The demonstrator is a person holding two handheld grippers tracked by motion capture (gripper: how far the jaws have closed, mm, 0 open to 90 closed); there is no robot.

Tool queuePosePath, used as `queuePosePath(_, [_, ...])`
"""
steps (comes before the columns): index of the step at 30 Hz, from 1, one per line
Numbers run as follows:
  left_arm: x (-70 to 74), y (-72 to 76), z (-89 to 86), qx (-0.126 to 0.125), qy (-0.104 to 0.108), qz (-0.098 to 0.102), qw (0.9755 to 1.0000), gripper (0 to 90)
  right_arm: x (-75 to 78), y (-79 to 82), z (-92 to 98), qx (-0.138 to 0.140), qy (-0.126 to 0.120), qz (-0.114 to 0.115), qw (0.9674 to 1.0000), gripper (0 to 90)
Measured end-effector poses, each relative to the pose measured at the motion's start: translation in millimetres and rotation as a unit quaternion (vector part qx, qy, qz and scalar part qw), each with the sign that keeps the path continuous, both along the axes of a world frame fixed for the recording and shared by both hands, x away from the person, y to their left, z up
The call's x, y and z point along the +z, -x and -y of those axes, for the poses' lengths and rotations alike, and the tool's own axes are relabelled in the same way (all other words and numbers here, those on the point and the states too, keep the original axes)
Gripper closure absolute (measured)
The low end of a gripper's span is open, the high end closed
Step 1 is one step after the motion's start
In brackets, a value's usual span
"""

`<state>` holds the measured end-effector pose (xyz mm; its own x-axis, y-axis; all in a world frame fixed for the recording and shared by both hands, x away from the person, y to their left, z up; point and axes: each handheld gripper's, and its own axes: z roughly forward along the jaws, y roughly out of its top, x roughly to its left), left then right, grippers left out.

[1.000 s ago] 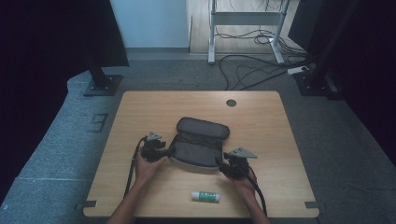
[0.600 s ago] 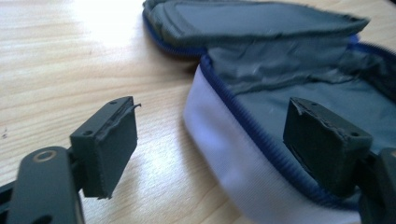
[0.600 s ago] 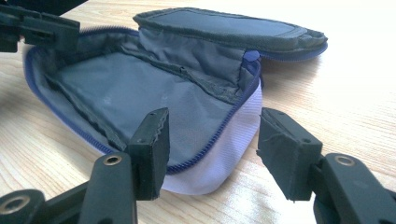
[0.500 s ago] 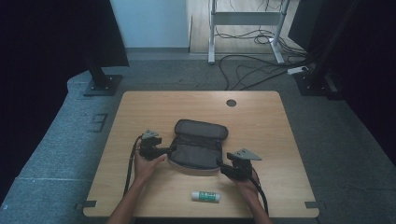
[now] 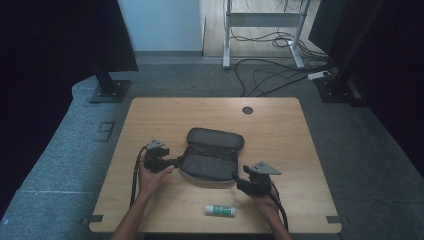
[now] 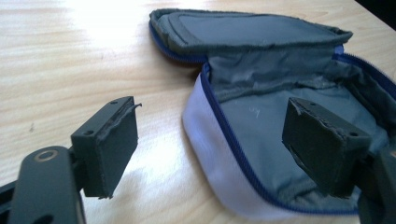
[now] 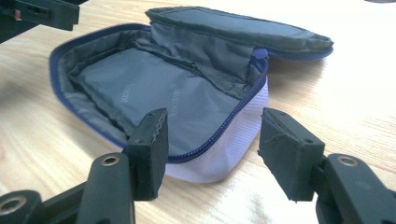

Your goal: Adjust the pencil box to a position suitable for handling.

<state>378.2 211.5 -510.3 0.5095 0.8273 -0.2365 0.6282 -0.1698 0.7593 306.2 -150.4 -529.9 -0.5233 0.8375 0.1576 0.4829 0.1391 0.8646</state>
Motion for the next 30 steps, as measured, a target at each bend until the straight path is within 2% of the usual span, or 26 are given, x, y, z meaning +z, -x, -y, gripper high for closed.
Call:
queuePosePath(8, [-2.4, 16.9, -10.5, -0.002, -0.012, 0.0, 0.9999, 20.9, 4.5, 10.9, 10.7, 0.008, -0.003, 0.007, 0.9999, 41.0])
queuePosePath(19, [-13.5, 43.5, -21.4, -0.001, -0.036, 0.001, 0.9993, 22.4, 3.0, 27.2, 19.0, 0.026, 0.003, 0.0, 0.9997, 40.6])
queuePosePath(23, [-17.6, 52.3, -26.3, 0.001, -0.03, 0.003, 0.9996, 23.2, 2.7, 33.5, 19.5, 0.036, 0.003, -0.001, 0.9993, 40.7])
queuePosePath(26, [-20.6, 53.6, -28.9, -0.001, -0.031, -0.006, 0.9995, 23.4, 3.3, 36.1, 18.0, 0.046, 0.002, 0.002, 0.9989, 40.7])
queuePosePath(28, [-20.0, 53.3, -31.7, 0.002, -0.022, -0.011, 0.9997, 23.7, 4.1, 37.6, 16.0, 0.056, 0.002, 0.005, 0.9984, 40.7])
queuePosePath(30, [-18.7, 53.6, -33.5, 0.007, -0.027, -0.005, 0.9996, 23.8, 4.4, 39.0, 13.8, 0.066, 0.002, 0.006, 0.9978, 40.7])
